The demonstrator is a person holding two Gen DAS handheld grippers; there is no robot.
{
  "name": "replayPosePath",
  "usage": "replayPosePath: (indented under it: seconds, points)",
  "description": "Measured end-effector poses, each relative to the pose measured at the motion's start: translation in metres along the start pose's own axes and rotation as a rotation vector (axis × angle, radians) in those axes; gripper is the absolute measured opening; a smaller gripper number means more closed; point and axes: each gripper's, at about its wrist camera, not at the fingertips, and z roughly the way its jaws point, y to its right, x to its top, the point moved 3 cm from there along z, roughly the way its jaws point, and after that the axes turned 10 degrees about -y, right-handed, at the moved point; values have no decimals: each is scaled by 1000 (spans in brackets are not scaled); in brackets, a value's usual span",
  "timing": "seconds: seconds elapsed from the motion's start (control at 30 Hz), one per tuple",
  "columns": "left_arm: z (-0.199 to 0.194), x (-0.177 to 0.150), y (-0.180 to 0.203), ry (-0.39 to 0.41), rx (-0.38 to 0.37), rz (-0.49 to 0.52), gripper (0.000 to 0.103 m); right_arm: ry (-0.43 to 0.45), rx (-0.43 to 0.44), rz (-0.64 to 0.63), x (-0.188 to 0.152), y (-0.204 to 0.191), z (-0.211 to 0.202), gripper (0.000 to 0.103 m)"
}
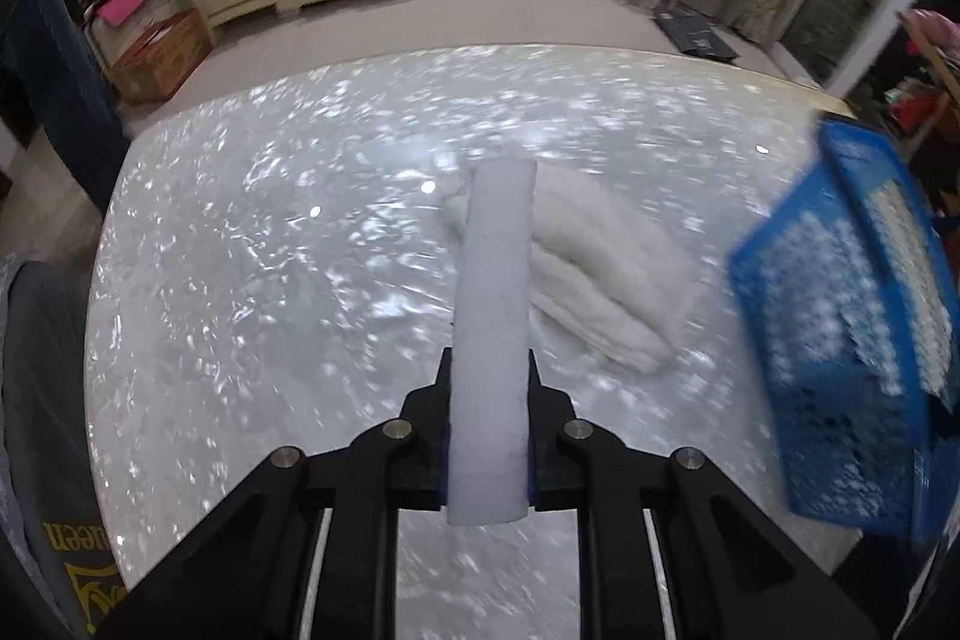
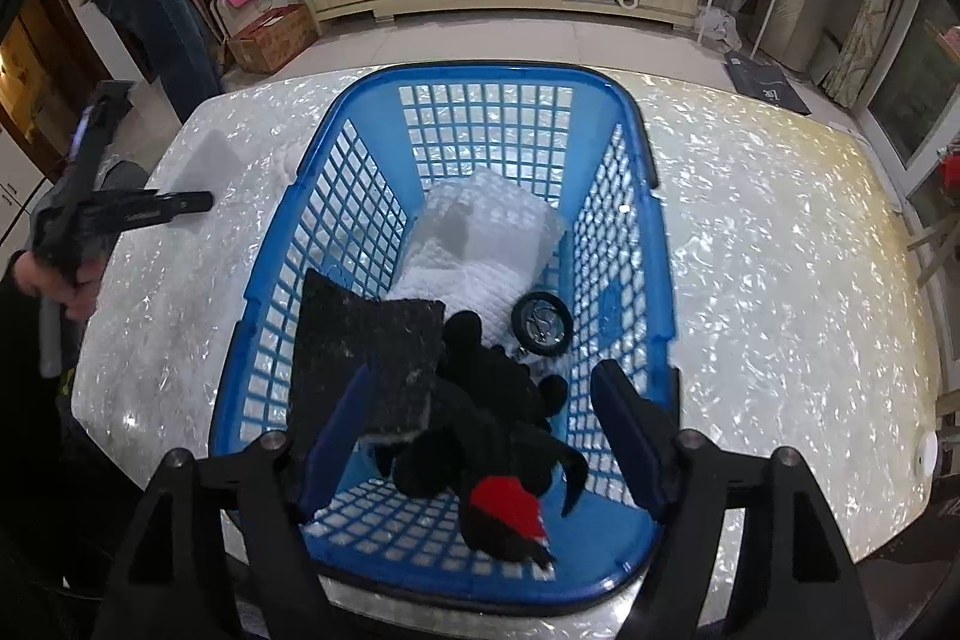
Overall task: Organize soft objects
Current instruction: 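Carry the white foam block into the basket with the left gripper and release it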
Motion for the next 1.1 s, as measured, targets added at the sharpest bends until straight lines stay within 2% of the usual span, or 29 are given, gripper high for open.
replayPosePath:
  seconds: [0.03,0.1,0.23,0.37,0.63,0.77,1.1]
  points:
    - [-7,-5,6,6,-7,10,15,3,-3,6,-3,2,-2,74]
    - [-23,-15,22,19,-17,40,15,8,-12,18,-8,7,-5,87]
    - [-47,-24,51,44,-37,85,15,23,-14,48,-20,18,-13,88]
    - [-66,-34,84,59,-69,140,15,19,-16,73,-30,27,-13,103]
    - [-98,-40,144,83,-114,242,15,-1,-13,126,-45,45,-8,103]
    - [-105,-37,166,89,-130,268,15,3,23,163,-53,53,-5,103]
    - [-82,-19,232,38,-133,361,15,44,68,160,-51,58,-11,103]
